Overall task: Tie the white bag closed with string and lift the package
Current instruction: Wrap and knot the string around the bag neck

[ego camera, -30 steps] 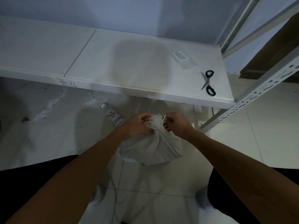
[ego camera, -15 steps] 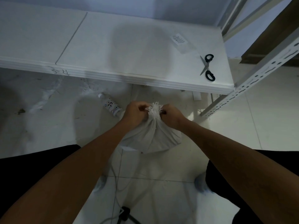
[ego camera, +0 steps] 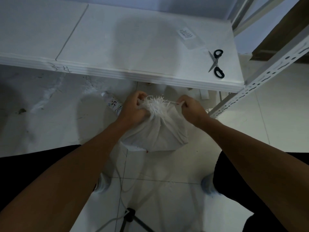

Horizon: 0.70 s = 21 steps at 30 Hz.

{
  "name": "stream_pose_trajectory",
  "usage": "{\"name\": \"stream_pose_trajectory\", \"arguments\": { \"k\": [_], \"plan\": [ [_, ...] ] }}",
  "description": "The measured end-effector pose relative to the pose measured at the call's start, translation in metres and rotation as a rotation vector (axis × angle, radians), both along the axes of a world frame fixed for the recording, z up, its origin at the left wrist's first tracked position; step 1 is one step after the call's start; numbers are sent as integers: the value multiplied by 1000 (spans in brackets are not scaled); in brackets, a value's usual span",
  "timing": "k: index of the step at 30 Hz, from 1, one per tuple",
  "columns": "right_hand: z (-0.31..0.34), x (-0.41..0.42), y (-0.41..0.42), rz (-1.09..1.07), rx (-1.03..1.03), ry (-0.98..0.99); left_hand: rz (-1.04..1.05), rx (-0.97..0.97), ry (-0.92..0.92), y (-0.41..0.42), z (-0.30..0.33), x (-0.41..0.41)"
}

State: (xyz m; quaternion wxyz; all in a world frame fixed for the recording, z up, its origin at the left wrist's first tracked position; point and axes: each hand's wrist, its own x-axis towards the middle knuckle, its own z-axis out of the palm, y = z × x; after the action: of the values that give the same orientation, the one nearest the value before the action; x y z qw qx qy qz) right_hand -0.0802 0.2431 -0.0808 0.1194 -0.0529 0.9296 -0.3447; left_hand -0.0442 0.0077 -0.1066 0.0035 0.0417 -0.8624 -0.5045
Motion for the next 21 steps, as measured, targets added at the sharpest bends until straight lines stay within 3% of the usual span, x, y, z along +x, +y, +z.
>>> {"name": "stream_pose_trajectory", "arguments": {
  "k": [2,5,8,10,14,21],
  "plan": [
    [0,3,13,-83,-78,-109,-146,-30,-115,-12,-6,5],
    [13,11,25,-85,-262,-431,-342,-167,-462,-19,2,14],
    [25,17,24,89,-306,-624,-388,-287,-501,-7,3,21],
    [26,21,11,194,-172,-564,-374,-263,-425,5,4,21],
    [3,25,-15,342,82,-264,-323,-228,-380,17,4,20],
    [-17,27,-28,290,26,-91,-106,-237,-255,23,6,20]
  ]
}}
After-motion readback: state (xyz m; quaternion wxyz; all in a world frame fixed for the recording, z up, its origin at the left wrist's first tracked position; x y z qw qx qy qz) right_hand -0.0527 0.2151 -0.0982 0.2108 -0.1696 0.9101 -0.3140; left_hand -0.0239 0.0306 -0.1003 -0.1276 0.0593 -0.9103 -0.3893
